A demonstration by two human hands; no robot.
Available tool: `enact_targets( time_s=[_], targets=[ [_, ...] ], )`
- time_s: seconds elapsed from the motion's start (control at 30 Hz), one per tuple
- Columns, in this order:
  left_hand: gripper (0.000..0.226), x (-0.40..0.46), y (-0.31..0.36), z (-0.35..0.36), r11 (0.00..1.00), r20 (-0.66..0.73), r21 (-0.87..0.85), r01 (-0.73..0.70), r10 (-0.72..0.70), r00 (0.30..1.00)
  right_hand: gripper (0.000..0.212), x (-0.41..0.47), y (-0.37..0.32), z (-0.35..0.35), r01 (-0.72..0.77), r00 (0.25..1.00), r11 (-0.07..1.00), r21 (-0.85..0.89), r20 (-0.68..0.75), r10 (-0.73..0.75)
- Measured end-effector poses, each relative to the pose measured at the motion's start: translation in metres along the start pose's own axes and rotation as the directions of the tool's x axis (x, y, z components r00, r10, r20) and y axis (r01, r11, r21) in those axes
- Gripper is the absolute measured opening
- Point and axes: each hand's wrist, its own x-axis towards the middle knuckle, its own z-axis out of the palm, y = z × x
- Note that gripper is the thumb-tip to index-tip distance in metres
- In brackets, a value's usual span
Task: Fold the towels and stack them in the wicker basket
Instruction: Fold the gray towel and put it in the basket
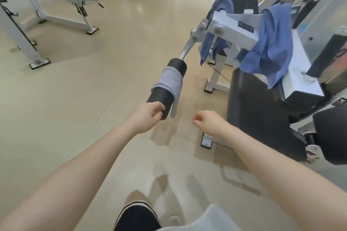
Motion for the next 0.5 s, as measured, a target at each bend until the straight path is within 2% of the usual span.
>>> enact_targets(
  time_s=[0.1, 0.2, 0.37, 0.5],
  targets=[
    [0.030, 0.068, -0.042, -0.010, 1.000, 0.079, 0.018, -0.006, 0.004, 0.997, 0.032, 0.073, -0.015, 0.002, -0.018, 1.000, 1.000, 0.022, -0.001, 0.018],
    [0.034, 0.147, -0.088, -0.013, 0.995, 0.238, 0.095, -0.014, -0.009, 0.971, 0.043, 0.149, -0.029, 0.004, -0.054, 0.999, 0.998, 0.025, -0.003, 0.054],
    [0.053, 0.262, -0.156, -0.010, 0.990, 0.530, 0.135, -0.042, -0.037, 0.847, 0.044, 0.279, -0.044, 0.021, -0.185, 0.982, 0.973, 0.142, -0.023, 0.190],
    [0.058, 0.336, -0.191, 0.001, 0.991, 0.623, 0.108, -0.083, -0.002, 0.782, 0.048, 0.355, -0.043, 0.051, -0.262, 0.965, 0.961, 0.087, -0.001, 0.263]
  ],
)
